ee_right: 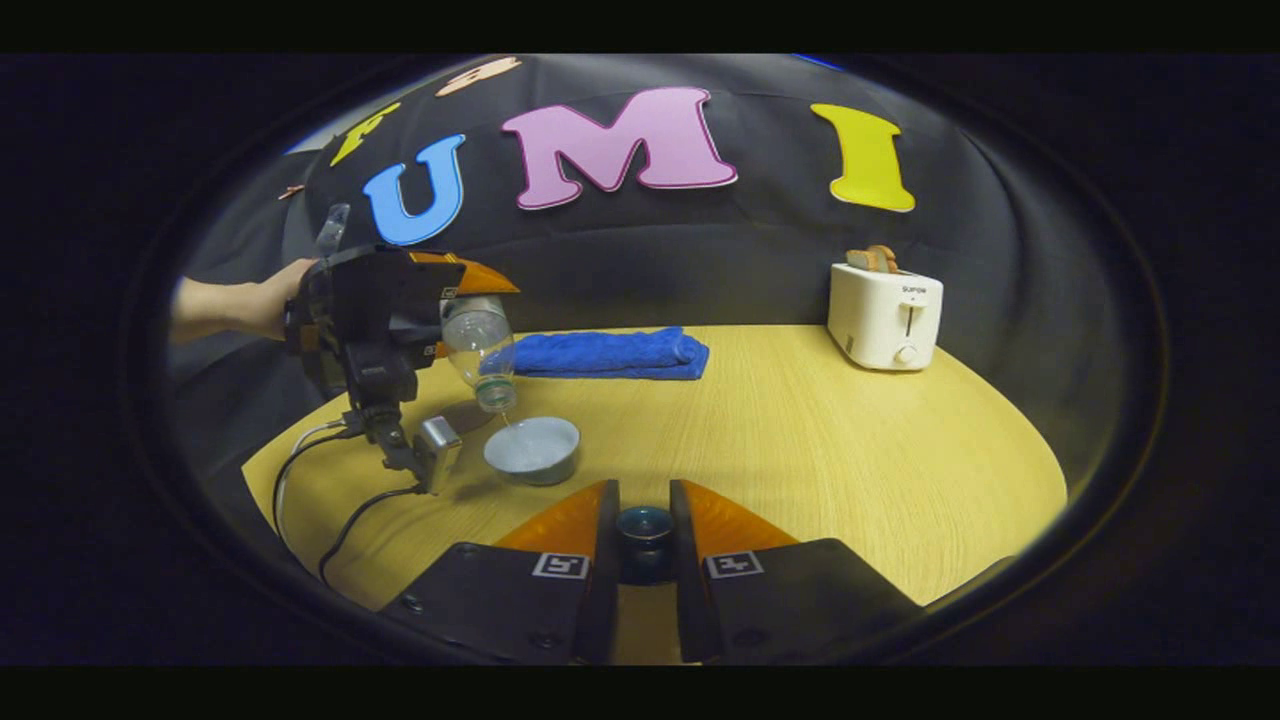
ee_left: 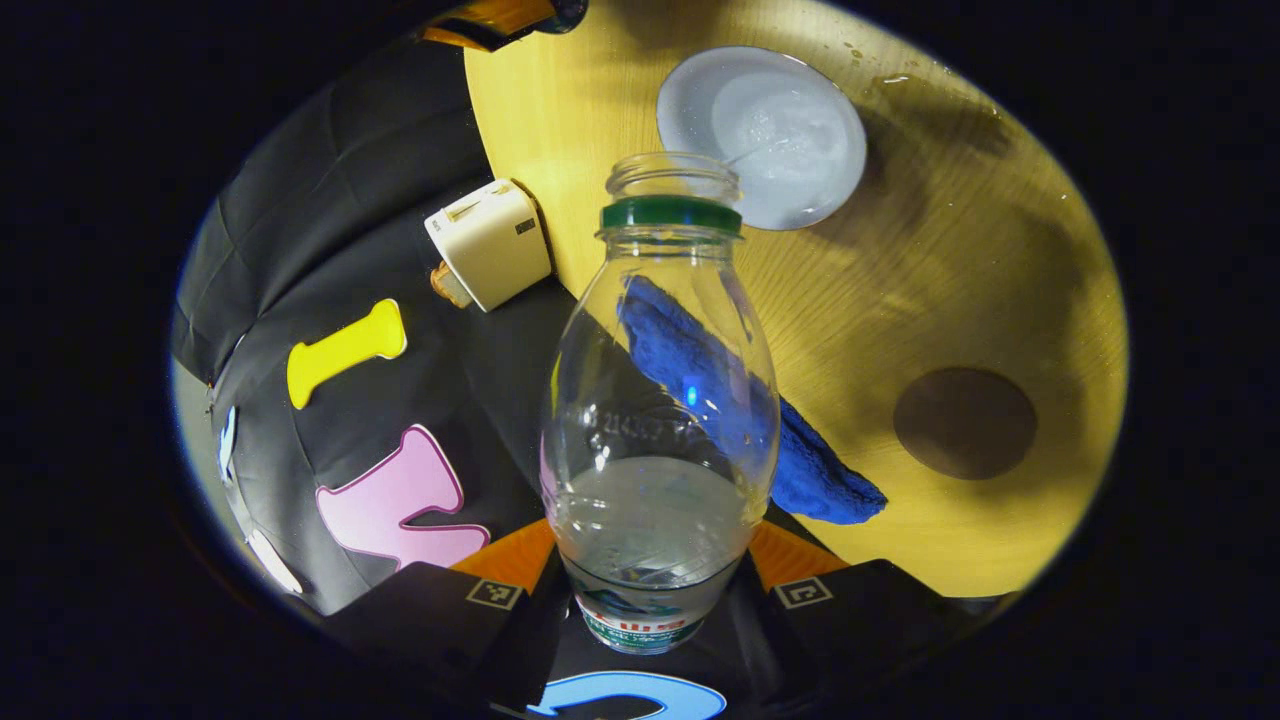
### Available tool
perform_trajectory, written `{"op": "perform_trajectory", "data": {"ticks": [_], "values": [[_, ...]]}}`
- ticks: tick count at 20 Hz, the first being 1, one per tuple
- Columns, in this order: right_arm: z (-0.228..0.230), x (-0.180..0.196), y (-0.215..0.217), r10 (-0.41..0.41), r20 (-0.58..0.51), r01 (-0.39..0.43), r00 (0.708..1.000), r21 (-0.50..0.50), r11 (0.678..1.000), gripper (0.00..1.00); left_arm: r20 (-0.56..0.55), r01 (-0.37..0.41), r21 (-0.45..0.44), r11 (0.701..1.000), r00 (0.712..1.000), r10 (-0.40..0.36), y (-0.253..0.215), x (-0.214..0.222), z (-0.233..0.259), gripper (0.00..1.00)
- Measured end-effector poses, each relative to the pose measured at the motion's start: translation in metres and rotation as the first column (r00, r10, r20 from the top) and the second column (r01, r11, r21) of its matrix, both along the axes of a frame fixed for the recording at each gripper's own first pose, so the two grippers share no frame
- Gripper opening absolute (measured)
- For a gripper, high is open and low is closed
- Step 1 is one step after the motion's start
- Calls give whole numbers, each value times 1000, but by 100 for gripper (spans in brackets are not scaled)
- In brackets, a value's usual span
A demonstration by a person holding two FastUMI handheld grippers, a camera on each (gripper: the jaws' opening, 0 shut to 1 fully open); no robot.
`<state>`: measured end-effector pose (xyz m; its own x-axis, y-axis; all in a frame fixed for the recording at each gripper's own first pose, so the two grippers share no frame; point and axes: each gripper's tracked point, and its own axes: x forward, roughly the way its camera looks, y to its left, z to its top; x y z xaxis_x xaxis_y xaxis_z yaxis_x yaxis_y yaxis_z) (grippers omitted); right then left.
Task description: Open the teacup lid with one hand, grasp the water bottle and pour water into the teacup with the other hand; after pouring, place the water bottle on the coaster and then close the teacup lid.
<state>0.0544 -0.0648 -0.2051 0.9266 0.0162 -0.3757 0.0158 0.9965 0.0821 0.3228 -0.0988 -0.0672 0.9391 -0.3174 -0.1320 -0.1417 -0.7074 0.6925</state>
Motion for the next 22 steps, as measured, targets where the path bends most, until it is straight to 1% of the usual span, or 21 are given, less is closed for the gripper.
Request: {"op": "perform_trajectory", "data": {"ticks": [4,10,15,16,17,19,20,21,22], "values": [[0,2,1,-2,-1,2,1000,7,1000,28,-4,4,7,1000,1000,-4,-1,1,-1,76],[2,5,9,16,1,-16,1000,-1,1000,28,-10,4,2,1000,1000,-4,-2,4,-4,76],[3,8,9,8,-1,-8,1000,10,1000,27,-17,11,-31,999,1000,-11,-2,3,-2,76],[5,8,7,2,3,-2,1000,15,1000,27,-26,10,-56,998,1000,-11,-1,1,-1,76],[8,9,6,-4,8,4,1000,20,1000,27,-48,1,-104,995,999,-6,2,0,1,76],[13,12,2,-11,14,11,1000,25,1000,27,-90,-34,-225,974,996,14,9,-5,3,76],[14,13,1,-11,14,11,1000,26,1000,32,-116,-58,-298,953,993,25,13,-8,8,76],[17,15,0,-9,14,9,1000,24,1000,32,-151,-92,-375,922,988,37,16,-8,10,76],[19,16,-2,-8,16,7,1000,19,1000,27,-188,-133,-451,883,981,52,21,-8,11,75]]}}
